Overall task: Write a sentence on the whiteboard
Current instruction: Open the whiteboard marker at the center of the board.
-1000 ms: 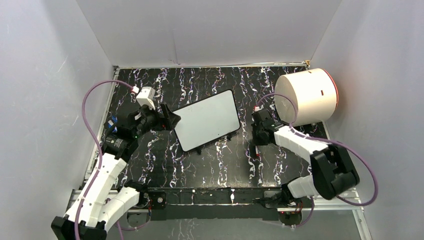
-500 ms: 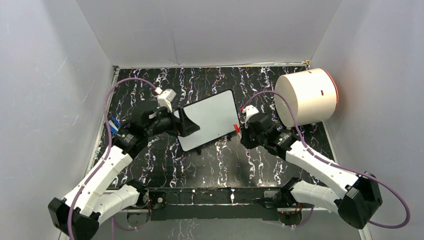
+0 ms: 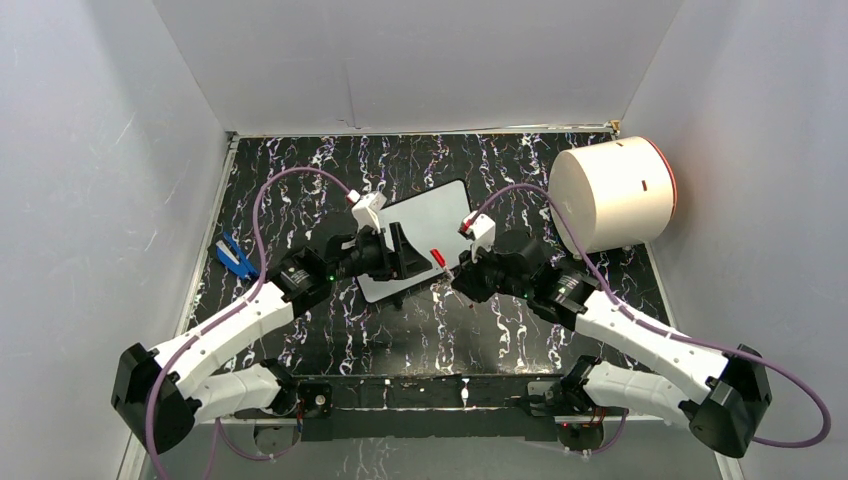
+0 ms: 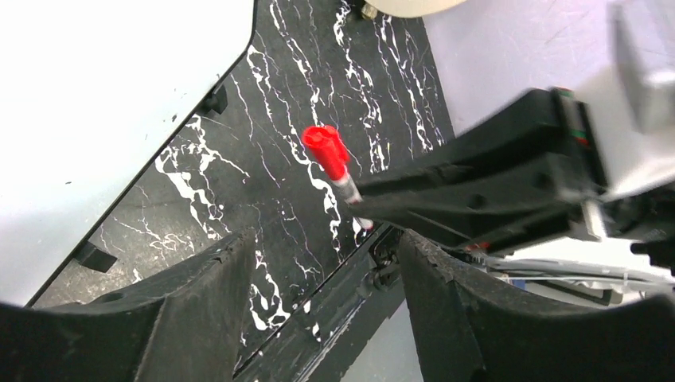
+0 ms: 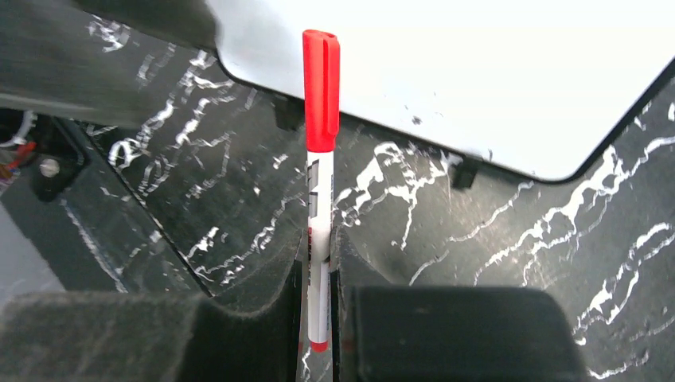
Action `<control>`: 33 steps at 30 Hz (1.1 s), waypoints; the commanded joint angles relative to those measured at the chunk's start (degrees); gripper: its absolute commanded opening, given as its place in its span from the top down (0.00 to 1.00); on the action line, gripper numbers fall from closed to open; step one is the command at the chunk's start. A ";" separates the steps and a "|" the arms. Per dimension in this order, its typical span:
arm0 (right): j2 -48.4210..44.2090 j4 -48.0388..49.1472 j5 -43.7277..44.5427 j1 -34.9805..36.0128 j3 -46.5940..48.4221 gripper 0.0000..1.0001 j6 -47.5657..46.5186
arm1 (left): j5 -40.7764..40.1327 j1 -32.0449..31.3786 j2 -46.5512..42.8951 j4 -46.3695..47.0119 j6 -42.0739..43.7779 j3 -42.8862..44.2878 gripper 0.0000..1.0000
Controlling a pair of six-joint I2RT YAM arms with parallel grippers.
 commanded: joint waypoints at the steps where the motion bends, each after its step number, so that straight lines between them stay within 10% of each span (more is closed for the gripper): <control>1: -3.15 8.61 -5.44 0.34 -0.72 1.00 -1.80 | -0.84 -0.37 1.27 7.83 -4.24 -1.55 0.38; 33: -3.25 19.39 -8.76 0.34 -2.61 1.00 -1.84 | 2.85 -0.40 1.73 14.04 -4.63 -2.96 0.75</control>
